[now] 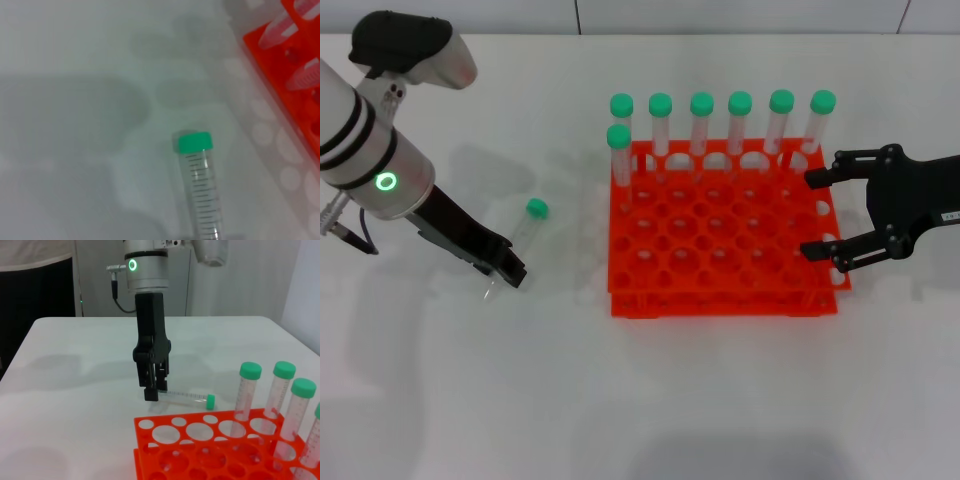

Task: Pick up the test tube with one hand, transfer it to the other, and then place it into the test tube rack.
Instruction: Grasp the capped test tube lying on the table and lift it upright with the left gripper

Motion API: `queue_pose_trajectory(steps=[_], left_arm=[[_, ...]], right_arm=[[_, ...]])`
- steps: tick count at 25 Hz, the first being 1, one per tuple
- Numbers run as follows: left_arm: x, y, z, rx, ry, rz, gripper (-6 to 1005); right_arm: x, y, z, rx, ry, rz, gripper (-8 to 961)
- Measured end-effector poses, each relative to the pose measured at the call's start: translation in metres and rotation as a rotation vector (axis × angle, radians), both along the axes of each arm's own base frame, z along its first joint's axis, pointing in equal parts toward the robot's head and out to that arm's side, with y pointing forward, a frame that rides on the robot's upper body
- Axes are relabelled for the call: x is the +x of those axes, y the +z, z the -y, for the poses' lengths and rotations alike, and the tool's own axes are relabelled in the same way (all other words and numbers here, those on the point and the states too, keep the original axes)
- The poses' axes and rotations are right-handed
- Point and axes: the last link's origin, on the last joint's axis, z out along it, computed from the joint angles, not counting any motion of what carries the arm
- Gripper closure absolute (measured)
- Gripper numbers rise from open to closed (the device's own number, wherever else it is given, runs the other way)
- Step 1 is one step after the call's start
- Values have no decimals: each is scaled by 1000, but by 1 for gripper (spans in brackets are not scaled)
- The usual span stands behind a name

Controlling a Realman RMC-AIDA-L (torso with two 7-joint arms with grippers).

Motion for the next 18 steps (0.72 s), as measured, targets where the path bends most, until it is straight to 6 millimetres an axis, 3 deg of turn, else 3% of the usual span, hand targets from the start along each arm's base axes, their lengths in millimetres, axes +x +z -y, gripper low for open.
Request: queue_pose_trajectory(steps=[8, 18], left_arm=[[1, -2, -2, 5, 3, -7, 624], [-3, -3, -2, 10, 6, -20, 642]], right_arm=[[0, 0, 0, 1, 5, 2, 84], [-3, -1, -1, 2, 14, -1, 84]])
